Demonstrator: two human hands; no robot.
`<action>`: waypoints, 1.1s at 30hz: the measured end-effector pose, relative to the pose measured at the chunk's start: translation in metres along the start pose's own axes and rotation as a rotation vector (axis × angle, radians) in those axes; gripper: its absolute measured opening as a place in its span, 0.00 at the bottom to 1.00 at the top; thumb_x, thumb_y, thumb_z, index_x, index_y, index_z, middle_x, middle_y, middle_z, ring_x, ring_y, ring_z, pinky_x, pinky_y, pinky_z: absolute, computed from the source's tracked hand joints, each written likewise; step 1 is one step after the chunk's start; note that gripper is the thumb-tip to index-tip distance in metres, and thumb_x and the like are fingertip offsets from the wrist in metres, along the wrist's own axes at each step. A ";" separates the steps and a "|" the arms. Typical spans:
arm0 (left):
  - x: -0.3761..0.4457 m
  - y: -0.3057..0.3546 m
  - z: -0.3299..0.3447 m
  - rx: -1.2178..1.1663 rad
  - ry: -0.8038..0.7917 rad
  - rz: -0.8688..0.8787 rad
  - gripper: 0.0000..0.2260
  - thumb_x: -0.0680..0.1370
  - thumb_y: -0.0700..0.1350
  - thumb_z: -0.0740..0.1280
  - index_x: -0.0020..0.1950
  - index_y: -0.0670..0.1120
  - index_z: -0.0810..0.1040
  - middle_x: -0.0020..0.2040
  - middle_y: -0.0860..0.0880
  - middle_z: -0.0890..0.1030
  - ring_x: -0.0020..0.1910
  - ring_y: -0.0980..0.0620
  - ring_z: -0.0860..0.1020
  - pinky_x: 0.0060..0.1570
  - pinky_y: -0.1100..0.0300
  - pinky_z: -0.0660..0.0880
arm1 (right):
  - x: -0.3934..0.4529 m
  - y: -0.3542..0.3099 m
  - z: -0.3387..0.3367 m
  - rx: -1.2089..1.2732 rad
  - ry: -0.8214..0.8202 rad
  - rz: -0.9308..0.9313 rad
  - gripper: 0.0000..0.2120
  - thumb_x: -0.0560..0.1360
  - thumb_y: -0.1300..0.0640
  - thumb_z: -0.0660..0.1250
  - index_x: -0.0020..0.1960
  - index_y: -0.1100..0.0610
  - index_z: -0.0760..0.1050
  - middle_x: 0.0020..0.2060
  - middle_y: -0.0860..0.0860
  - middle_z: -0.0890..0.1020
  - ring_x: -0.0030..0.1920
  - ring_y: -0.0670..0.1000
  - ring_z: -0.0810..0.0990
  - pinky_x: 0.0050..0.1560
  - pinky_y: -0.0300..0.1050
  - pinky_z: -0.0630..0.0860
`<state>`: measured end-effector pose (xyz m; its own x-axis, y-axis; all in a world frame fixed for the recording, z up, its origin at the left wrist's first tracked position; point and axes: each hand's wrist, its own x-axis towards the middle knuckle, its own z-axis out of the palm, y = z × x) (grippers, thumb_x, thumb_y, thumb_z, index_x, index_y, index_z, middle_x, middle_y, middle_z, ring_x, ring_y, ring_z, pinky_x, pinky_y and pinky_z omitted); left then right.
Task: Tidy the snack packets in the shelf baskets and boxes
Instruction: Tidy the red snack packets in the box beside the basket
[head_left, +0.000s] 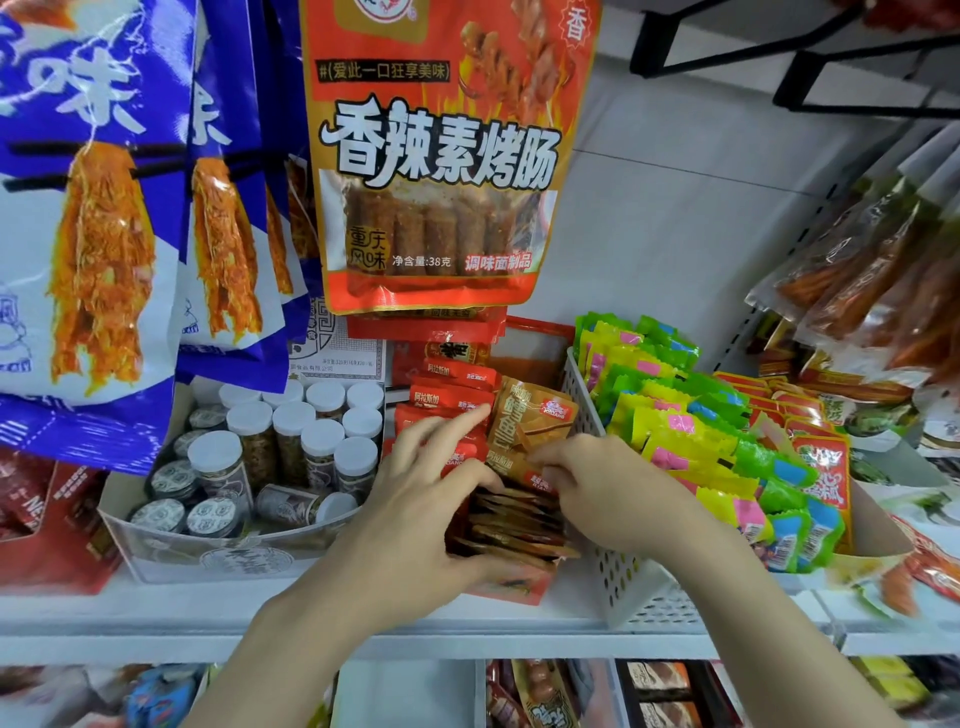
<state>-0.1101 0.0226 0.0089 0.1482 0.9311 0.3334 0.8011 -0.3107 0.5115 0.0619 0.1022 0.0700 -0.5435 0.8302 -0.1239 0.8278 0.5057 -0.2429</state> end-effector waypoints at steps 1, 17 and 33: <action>0.000 0.001 0.000 0.004 -0.015 -0.008 0.33 0.64 0.79 0.55 0.57 0.57 0.72 0.77 0.67 0.48 0.75 0.61 0.43 0.70 0.54 0.54 | -0.001 -0.001 -0.002 0.000 -0.028 0.003 0.17 0.82 0.59 0.55 0.65 0.49 0.76 0.60 0.53 0.80 0.60 0.55 0.76 0.53 0.41 0.72; -0.003 -0.003 -0.002 0.056 0.047 0.055 0.28 0.70 0.73 0.58 0.61 0.57 0.76 0.66 0.69 0.66 0.75 0.63 0.49 0.67 0.71 0.39 | 0.026 0.002 0.015 -0.101 0.333 0.047 0.25 0.73 0.68 0.62 0.70 0.58 0.69 0.62 0.58 0.72 0.61 0.59 0.74 0.60 0.46 0.71; 0.000 0.009 -0.008 -0.190 0.060 -0.055 0.28 0.70 0.73 0.60 0.66 0.62 0.72 0.66 0.74 0.63 0.73 0.68 0.52 0.70 0.63 0.51 | 0.017 0.000 -0.003 0.103 0.605 0.039 0.07 0.75 0.55 0.70 0.52 0.55 0.82 0.42 0.54 0.85 0.44 0.55 0.82 0.45 0.46 0.76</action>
<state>-0.1076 0.0186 0.0197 0.0676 0.9364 0.3442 0.6822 -0.2951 0.6690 0.0530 0.1175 0.0710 -0.3124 0.8489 0.4264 0.8113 0.4719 -0.3450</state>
